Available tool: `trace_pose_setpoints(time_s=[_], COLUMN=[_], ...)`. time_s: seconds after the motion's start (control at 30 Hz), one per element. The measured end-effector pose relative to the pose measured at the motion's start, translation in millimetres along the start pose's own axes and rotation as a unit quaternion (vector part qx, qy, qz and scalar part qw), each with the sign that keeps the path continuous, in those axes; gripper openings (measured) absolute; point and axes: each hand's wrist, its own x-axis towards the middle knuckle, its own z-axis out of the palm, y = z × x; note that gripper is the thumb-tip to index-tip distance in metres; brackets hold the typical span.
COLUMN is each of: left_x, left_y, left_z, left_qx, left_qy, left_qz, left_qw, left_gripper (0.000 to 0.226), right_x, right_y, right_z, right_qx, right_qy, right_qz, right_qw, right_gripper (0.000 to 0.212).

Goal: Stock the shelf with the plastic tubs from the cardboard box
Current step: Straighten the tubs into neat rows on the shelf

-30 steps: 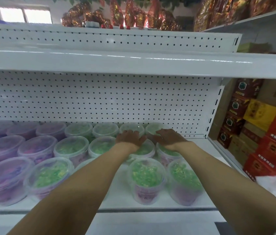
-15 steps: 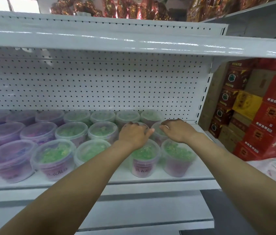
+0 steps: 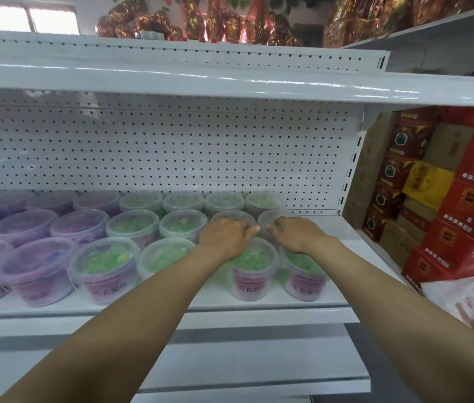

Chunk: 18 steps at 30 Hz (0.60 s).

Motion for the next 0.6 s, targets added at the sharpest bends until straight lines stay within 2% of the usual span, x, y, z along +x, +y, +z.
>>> trace_pose_setpoints(time_s=[0.2, 0.5, 0.6], left_x=[-5.6, -53.8, -70.4], left_y=[-7.4, 6.9, 9.8], left_z=[0.1, -11.8, -8.8], left_qx=[0.0, -0.064, -0.075], left_qy=[-0.026, 0.033, 0.042], left_qz=[0.014, 0.126, 0.15], left_qw=[1.0, 0.989, 0.985], left_gripper=[0.065, 0.046, 0.048], right_x=[-10.4, -81.6, -104.8], right_y=[4.8, 11.2, 9.4], right_z=[-4.5, -14.6, -11.2], right_qx=[0.023, 0.067, 0.087], right_qy=[0.004, 0.027, 0.034], right_qz=[0.01, 0.022, 0.045], right_qw=[1.0, 0.997, 0.995], right_gripper=[0.06, 0.06, 0.058])
